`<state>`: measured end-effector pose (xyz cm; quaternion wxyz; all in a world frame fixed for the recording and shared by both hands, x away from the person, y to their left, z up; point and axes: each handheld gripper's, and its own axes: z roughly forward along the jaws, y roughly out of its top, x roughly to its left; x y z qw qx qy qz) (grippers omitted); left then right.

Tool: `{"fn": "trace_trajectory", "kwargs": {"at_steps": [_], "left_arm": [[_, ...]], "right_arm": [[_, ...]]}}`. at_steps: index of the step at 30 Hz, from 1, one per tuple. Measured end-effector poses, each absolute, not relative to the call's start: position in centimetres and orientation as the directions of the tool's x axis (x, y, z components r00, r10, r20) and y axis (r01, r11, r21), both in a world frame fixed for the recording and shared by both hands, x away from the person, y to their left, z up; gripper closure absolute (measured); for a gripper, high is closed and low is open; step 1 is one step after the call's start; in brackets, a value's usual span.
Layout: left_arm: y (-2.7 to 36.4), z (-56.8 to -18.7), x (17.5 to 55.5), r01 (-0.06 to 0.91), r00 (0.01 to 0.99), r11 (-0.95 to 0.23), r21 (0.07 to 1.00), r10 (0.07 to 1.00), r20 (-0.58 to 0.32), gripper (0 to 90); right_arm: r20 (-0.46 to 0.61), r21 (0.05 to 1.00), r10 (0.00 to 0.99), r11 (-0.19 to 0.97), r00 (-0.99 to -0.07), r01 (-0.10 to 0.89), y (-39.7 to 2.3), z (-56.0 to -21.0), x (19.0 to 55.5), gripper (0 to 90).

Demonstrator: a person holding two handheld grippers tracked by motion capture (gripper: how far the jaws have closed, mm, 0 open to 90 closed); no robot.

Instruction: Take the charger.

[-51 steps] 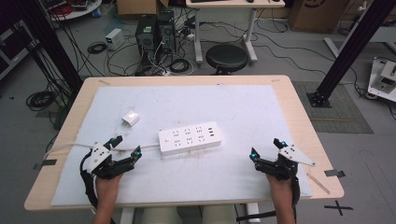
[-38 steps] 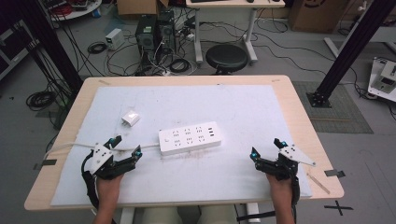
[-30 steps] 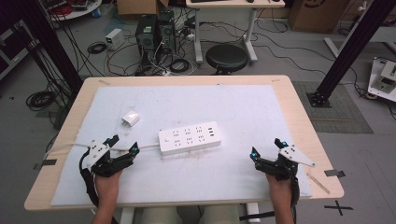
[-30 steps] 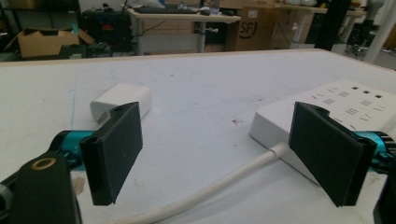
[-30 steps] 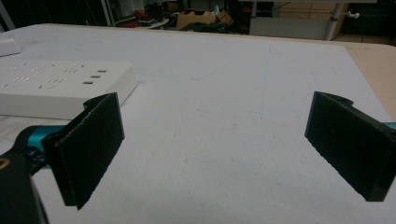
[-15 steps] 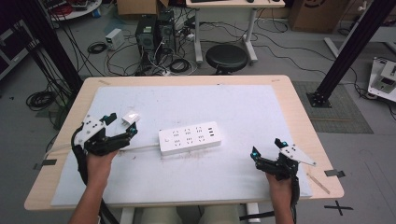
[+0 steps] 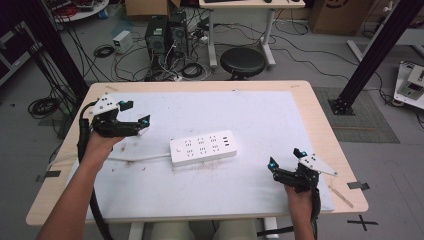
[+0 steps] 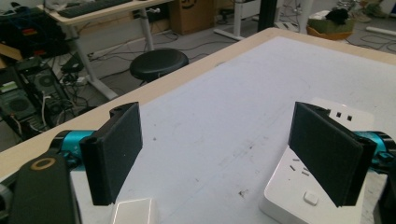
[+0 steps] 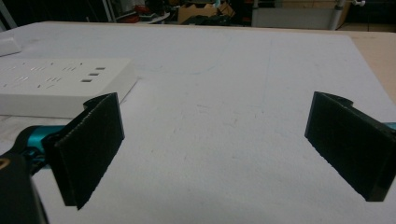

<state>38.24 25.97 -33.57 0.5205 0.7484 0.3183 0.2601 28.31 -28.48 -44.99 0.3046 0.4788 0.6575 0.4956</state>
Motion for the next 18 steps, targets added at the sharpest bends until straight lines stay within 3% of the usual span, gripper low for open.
{"fn": "trace_trajectory", "kwargs": {"at_steps": [5,18], "left_arm": [[26.4,-33.6,39.9,0.216,0.675,-0.308,0.927,0.733,0.086,17.6],[27.4,-36.4,43.2,0.422,0.616,-0.388,0.819,0.786,0.056,17.6]], "right_arm": [[0.075,0.944,0.93,0.05,-0.359,0.327,-28.4,-45.0,28.3,4.6],[0.075,0.944,0.931,0.049,-0.356,0.327,-28.4,-45.0,28.3,4.6]]}}
